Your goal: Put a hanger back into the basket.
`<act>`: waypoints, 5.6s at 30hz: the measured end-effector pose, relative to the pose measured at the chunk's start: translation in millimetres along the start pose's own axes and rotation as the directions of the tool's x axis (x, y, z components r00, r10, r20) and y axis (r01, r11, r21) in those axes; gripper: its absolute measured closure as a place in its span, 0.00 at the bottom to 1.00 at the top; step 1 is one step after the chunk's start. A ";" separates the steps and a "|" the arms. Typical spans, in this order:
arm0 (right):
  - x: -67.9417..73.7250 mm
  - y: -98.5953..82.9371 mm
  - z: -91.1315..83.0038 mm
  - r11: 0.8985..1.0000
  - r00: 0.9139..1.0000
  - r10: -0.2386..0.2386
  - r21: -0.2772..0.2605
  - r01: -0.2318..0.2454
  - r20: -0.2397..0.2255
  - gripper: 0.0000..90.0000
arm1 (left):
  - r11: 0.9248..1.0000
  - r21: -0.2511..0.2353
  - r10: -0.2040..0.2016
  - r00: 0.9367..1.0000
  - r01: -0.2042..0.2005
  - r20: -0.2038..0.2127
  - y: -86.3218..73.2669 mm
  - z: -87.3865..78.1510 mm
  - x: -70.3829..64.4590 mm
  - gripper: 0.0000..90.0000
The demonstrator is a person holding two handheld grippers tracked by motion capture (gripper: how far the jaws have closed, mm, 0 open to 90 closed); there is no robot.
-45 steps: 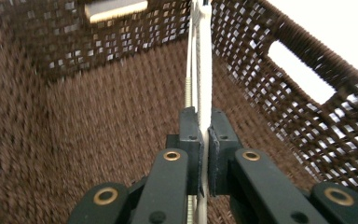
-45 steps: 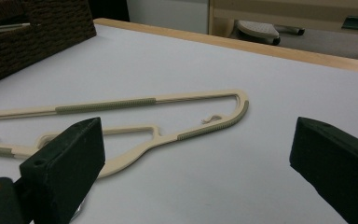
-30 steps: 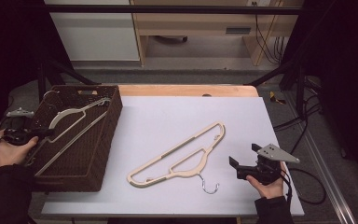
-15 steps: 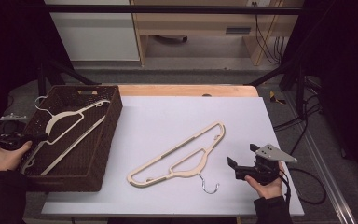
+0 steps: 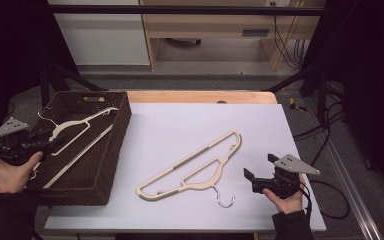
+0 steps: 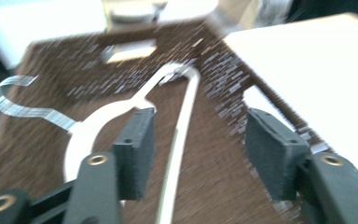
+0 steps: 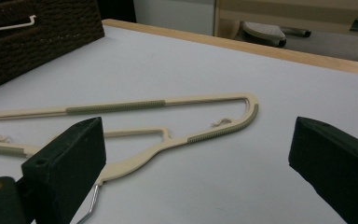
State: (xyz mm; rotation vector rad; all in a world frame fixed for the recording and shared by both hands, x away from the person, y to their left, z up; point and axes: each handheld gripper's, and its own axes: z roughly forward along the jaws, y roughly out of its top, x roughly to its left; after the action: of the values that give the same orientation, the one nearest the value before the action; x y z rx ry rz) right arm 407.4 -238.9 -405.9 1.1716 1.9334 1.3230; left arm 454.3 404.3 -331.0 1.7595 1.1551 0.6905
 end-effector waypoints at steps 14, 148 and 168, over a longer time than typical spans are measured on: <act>10.1 2.5 1.9 1.000 0.999 0.001 0.009 0.000 -0.054 0.08 | 0.980 -0.191 0.085 0.983 -0.053 0.165 8.0 16.9 -91.8 0.10; 73.8 -21.0 66.8 0.931 0.993 0.056 0.364 -0.013 -0.108 0.99 | 0.864 0.128 0.366 0.784 -0.486 0.502 -53.8 179.7 -308.0 0.24; 73.8 -14.7 64.6 0.930 0.994 0.033 0.369 0.007 -0.102 0.99 | 0.795 0.146 0.449 0.733 -0.589 0.510 -59.2 193.7 -321.8 0.54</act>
State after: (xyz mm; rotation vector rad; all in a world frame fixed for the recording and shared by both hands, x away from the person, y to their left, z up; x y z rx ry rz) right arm 416.7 -146.5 -440.7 1.3100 2.3281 1.0730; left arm 455.7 47.9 -463.7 2.3940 0.4349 0.3858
